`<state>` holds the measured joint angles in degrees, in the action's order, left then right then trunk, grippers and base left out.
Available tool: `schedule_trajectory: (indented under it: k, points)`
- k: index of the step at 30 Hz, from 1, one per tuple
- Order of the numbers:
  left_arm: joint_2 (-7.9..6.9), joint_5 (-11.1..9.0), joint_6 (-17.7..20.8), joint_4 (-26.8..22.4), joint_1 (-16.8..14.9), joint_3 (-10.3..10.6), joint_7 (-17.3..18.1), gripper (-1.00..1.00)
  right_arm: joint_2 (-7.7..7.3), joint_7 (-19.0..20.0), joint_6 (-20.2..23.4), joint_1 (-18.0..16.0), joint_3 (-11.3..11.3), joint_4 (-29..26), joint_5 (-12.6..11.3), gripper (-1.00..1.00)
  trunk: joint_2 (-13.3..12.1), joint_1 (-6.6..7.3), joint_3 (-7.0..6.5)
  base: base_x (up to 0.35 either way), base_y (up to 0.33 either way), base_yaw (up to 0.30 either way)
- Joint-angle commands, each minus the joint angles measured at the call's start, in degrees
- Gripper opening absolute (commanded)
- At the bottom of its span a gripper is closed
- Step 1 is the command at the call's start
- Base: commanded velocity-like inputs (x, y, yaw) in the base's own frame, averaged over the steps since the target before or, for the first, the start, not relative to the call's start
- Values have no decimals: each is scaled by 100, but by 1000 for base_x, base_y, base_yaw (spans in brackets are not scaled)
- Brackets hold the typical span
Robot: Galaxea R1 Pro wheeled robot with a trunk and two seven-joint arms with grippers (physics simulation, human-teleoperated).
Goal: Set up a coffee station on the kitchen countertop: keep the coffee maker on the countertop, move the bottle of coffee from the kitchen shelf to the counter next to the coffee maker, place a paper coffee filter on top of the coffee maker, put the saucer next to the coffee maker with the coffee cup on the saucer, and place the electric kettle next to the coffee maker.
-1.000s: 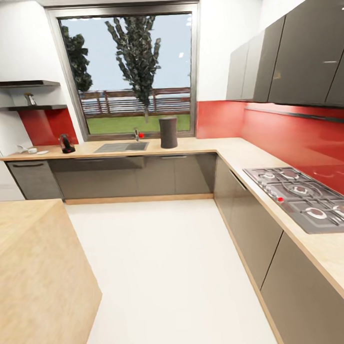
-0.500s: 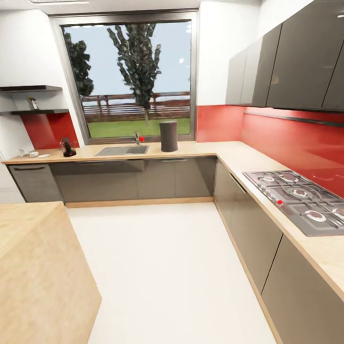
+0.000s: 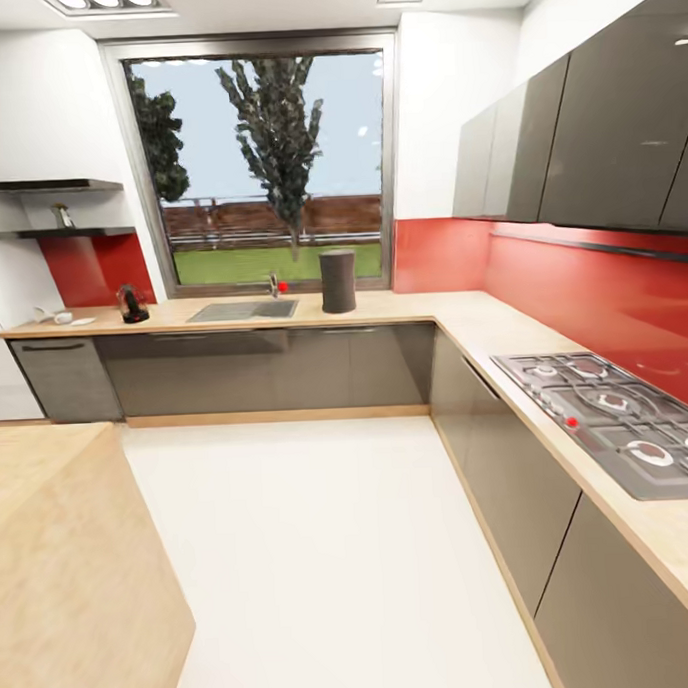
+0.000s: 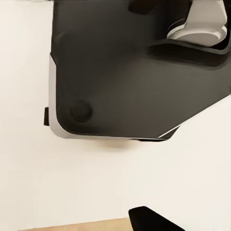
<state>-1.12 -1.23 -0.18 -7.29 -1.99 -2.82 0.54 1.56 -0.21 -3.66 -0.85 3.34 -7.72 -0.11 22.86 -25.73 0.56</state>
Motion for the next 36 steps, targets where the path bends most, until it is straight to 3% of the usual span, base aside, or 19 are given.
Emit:
schedule_trajectory:
  k: [1, 7, 12, 14, 19, 20, 21, 23, 25, 36]
  points:
    - [-3, -12, -3, -34, -6, -26, 1, 100, -4, -3, -17, -3, 31, -23, -1, 100, 6, -6, 2, 334, 0, 0]
    - [-23, 4, 0, -321, -19, -26, -50, 100, -74, -5, -8, -3, 31, -442, 3, 100, 6, -6, -7, 336, 0, 0]
    - [-152, 37, 7, -571, -156, -21, -61, 100, -275, -13, -5, -3, 28, -1163, 10, 100, 6, -6, -8, 337, 0, 0]
    - [-312, 46, 9, -627, -448, -14, -62, 100, -385, -14, -15, -3, 27, -1677, 9, 100, 6, -6, -8, 337, 0, 0]
    - [-430, 49, 2, -651, -965, 1, -54, 100, -415, -15, -34, -3, 14, -2626, 2, 100, 6, -6, -8, 337, 0, 0]
    - [-434, 50, -2, -656, -1069, 10, -51, 100, -416, -15, -42, -3, -19, -2813, -3, 100, 6, -6, -8, 337, 0, 0]
    - [-434, 50, -19, -671, -1216, 16, -48, 100, -420, -15, -113, -3, -260, -3066, -7, 100, 6, -6, -8, 337, 0, 0]
    - [-437, 46, -210, -671, -1286, 19, -46, 100, -415, -4, -281, -3, -681, -3167, -4, 100, 6, -6, -8, 337, 0, 0]
    - [-440, 43, -582, -638, -1270, 23, -45, 100, -415, 10, -535, -3, -930, -3193, 10, 100, 6, -6, -8, 337, 0, 0]
    - [-476, 61, -805, -572, -1236, -8, -59, 100, -428, 37, -685, -3, -1012, -2789, 29, 100, 6, -6, -8, 338, 0, 0]
